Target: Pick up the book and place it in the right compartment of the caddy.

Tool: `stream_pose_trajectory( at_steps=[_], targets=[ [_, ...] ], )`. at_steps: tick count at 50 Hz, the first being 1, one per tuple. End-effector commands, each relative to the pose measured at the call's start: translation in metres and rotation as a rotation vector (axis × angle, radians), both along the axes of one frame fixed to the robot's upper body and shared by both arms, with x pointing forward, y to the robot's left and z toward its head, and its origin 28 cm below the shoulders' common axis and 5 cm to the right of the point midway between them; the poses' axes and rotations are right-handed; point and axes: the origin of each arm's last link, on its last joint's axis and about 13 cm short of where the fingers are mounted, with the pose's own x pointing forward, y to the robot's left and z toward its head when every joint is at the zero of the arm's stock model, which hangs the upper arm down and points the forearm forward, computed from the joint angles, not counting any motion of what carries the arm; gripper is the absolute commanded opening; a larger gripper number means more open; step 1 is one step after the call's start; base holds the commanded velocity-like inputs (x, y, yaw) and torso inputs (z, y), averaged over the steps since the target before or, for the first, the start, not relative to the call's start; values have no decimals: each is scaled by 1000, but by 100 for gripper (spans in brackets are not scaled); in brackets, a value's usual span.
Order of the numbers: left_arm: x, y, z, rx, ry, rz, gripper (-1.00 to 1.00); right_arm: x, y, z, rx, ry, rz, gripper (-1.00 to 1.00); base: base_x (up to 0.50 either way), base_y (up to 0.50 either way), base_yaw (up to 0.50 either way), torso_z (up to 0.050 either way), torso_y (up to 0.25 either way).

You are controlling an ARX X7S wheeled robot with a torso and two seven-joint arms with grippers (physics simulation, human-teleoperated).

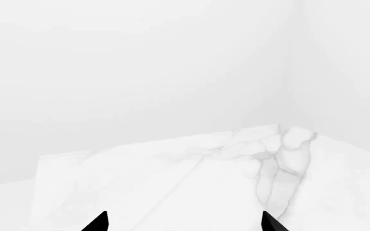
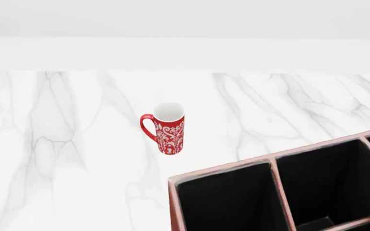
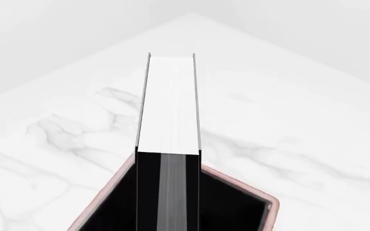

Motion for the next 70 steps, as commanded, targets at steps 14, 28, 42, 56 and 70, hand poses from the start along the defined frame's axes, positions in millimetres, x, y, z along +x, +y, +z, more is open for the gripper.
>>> stream_pose_trajectory(
  at_steps=[14, 28, 42, 56, 70],
  targets=[
    [1, -1, -2, -2, 2, -4, 100, 8, -5, -20, 34, 28, 1, -100, 0, 0, 0, 0, 1],
    [0, -1, 0, 1, 0, -4, 100, 14, -6, -33, 48, 55, 8, -100, 0, 0, 0, 1, 1],
    [1, -1, 0, 2, 0, -7, 100, 17, -6, -42, 55, 69, 17, -100, 0, 0, 0, 0, 1],
    [2, -1, 2, 5, -2, -10, 100, 21, -5, -52, 59, 86, 29, -100, 0, 0, 0, 0, 1],
    [2, -2, 3, 8, -4, -11, 100, 25, -4, -62, 64, 109, 59, -100, 0, 0, 0, 1, 1]
  ],
)
